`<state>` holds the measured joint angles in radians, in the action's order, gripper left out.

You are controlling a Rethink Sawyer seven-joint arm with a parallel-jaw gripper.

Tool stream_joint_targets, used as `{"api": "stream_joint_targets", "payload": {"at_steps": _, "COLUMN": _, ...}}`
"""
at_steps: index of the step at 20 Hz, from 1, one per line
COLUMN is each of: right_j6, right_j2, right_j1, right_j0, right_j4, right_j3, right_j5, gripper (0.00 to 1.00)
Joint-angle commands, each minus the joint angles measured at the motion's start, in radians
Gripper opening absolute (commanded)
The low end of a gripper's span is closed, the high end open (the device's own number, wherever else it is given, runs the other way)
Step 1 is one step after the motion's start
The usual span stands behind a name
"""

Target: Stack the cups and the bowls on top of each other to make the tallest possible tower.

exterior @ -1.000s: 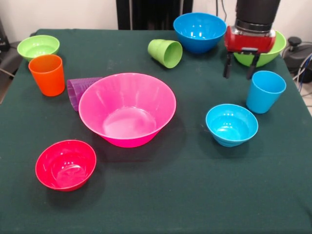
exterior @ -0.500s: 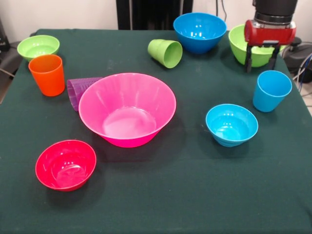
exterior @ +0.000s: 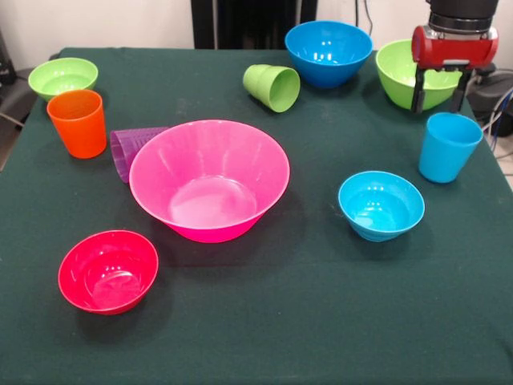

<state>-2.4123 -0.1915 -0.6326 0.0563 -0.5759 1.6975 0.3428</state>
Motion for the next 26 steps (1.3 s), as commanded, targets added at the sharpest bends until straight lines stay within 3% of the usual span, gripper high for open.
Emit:
{"api": "stream_joint_targets", "payload": {"at_steps": 1, "right_j6": 0.002, "right_j2": -0.073, "right_j1": -0.003, "right_j0": -0.019, "right_j4": 0.044, "right_j3": 0.024, "right_j5": 0.044, "gripper": 1.00}}
{"api": "stream_joint_targets", "payload": {"at_steps": 5, "right_j6": -0.017, "right_j2": -0.077, "right_j1": -0.029, "right_j0": -0.026, "right_j4": 0.087, "right_j3": 0.035, "right_j5": 0.046, "gripper": 1.00}}
{"api": "stream_joint_targets", "payload": {"at_steps": 11, "right_j6": -0.045, "right_j2": -0.036, "right_j1": -0.061, "right_j0": 0.021, "right_j4": 0.116, "right_j3": 0.048, "right_j5": 0.050, "gripper": 1.00}}
{"api": "stream_joint_targets", "payload": {"at_steps": 18, "right_j6": -0.069, "right_j2": 0.010, "right_j1": -0.008, "right_j0": 0.054, "right_j4": 0.088, "right_j3": 0.033, "right_j5": -0.030, "gripper": 1.00}}
{"api": "stream_joint_targets", "payload": {"at_steps": 22, "right_j6": -0.039, "right_j2": 0.041, "right_j1": 0.027, "right_j0": 0.068, "right_j4": 0.052, "right_j3": -0.005, "right_j5": -0.009, "gripper": 1.00}}
{"api": "stream_joint_targets", "payload": {"at_steps": 26, "right_j6": -0.037, "right_j2": 0.042, "right_j1": 0.059, "right_j0": 0.055, "right_j4": 0.044, "right_j3": -0.005, "right_j5": -0.066, "gripper": 1.00}}
